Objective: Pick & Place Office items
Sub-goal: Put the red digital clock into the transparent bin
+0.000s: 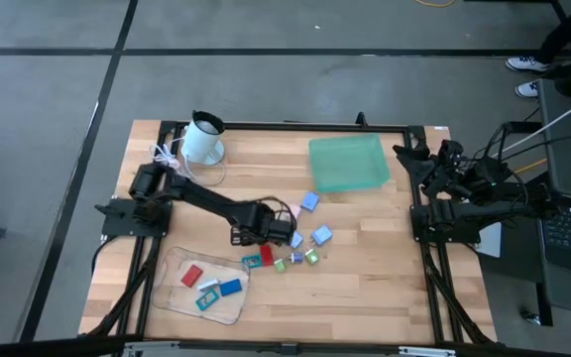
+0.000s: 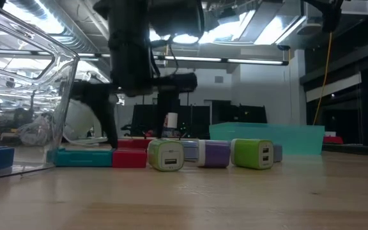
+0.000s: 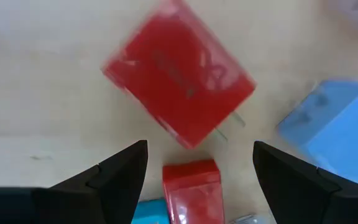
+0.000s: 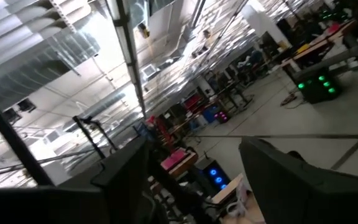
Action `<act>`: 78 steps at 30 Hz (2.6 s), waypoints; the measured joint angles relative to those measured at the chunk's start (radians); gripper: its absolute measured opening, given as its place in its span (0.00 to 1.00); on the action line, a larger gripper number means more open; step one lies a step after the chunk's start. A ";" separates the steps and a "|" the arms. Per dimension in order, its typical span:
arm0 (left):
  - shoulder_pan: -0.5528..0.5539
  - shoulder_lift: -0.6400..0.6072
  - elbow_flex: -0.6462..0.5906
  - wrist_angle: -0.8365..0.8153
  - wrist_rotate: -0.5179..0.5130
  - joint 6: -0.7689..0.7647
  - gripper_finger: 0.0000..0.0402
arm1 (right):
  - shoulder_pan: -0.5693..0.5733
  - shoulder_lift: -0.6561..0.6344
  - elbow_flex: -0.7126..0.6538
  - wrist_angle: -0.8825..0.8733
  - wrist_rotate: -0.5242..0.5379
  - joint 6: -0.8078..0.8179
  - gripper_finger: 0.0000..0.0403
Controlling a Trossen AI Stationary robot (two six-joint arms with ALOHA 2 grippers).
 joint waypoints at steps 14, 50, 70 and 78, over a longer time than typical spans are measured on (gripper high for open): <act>-0.056 0.085 0.064 -0.024 -0.032 -0.162 0.71 | 0.000 0.000 0.000 0.000 -0.174 0.073 0.65; -0.091 0.093 0.069 -0.017 0.100 -0.210 0.44 | 0.000 0.000 0.000 -0.037 -0.236 0.021 0.65; -0.034 -0.048 0.080 0.001 -0.326 -0.005 0.38 | -0.001 0.000 0.000 -0.037 -0.224 0.014 0.65; -0.033 -0.239 0.081 0.067 -0.473 0.283 0.38 | -0.001 0.000 0.000 -0.037 -0.208 0.008 0.65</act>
